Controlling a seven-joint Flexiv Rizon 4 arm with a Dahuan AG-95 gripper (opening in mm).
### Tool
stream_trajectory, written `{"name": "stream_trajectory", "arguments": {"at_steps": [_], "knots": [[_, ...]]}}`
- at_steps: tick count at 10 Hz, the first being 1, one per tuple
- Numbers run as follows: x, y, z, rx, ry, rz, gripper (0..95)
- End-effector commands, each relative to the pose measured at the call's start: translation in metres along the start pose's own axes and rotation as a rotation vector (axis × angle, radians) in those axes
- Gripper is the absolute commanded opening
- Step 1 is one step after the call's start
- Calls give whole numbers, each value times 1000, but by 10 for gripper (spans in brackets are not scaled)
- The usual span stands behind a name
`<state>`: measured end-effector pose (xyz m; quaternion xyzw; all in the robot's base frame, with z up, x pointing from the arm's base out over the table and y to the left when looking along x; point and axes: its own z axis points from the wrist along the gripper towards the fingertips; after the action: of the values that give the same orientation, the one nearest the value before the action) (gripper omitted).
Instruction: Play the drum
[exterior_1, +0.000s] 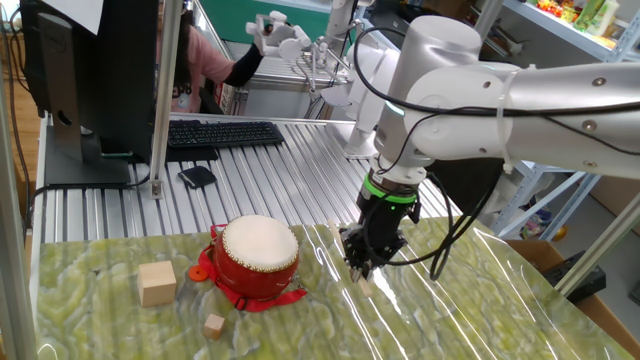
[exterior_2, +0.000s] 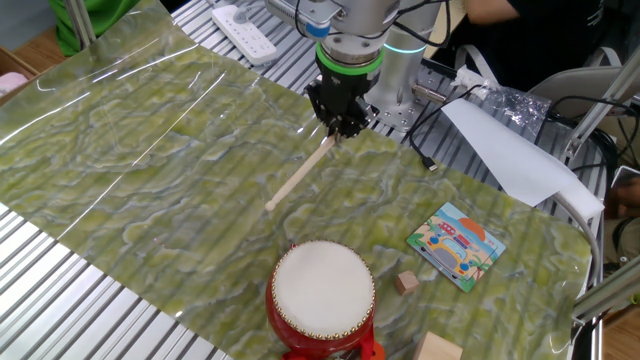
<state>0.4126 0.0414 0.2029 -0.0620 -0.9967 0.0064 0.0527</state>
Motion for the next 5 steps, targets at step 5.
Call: {"name": "stream_trajectory", "arguments": {"at_steps": [5], "knots": [[0, 0, 0, -18, 3, -71, 0]]}}
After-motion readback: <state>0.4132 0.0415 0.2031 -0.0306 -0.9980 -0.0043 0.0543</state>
